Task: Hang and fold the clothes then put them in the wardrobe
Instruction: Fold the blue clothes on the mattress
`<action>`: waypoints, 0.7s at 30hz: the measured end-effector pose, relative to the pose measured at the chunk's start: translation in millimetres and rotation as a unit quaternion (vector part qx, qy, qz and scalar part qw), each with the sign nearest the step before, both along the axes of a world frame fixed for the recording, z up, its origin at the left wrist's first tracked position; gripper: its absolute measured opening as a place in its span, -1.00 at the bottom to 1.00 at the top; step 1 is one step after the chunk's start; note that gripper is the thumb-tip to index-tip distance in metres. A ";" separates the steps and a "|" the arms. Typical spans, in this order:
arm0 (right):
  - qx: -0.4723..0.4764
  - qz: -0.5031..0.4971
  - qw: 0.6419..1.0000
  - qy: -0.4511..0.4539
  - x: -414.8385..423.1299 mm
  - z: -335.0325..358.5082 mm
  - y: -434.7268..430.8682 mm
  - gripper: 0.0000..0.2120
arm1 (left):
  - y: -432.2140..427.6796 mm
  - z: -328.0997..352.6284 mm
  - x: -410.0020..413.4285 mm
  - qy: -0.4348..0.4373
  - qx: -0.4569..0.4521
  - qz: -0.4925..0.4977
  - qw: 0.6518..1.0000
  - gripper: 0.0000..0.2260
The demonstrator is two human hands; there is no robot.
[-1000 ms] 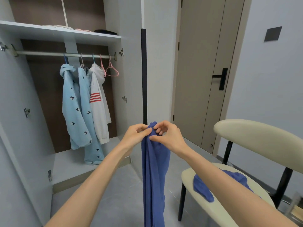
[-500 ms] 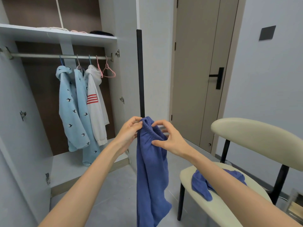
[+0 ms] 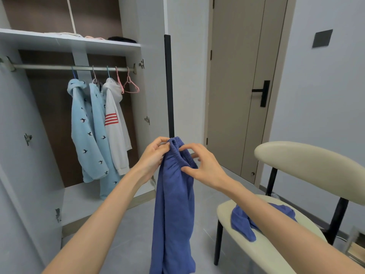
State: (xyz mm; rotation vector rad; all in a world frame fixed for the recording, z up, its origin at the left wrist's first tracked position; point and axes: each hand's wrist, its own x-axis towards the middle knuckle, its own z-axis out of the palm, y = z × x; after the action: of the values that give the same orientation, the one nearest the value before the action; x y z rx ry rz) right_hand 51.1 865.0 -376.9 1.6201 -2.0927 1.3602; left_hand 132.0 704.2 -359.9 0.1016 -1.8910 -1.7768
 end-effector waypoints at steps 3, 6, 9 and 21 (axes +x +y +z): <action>0.012 -0.002 1.000 0.000 -1.5 -2.6 -1.3 -0.57 | 0.5 1.2 1.1 0.001 -0.015 0.001 1.000 -0.86; 0.040 -0.004 0.999 0.000 -0.4 -5.2 -2.2 -0.64 | 0.5 1.6 2.5 0.000 -0.019 0.001 1.000 -0.85; 0.029 -0.018 0.999 0.030 3.2 -4.2 -1.5 -0.67 | 0.3 1.0 3.7 -0.003 -0.017 0.002 1.000 -0.85; 0.015 -0.043 0.998 0.053 8.5 -3.0 4.0 -0.53 | 2.5 1.5 7.6 0.004 -0.024 0.001 1.000 -0.85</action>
State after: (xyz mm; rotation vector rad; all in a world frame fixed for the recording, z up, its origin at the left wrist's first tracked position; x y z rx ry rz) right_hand 59.6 869.0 -379.9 1.5571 -2.1041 1.1954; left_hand 139.6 706.7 -358.4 0.0786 -1.9274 -1.7270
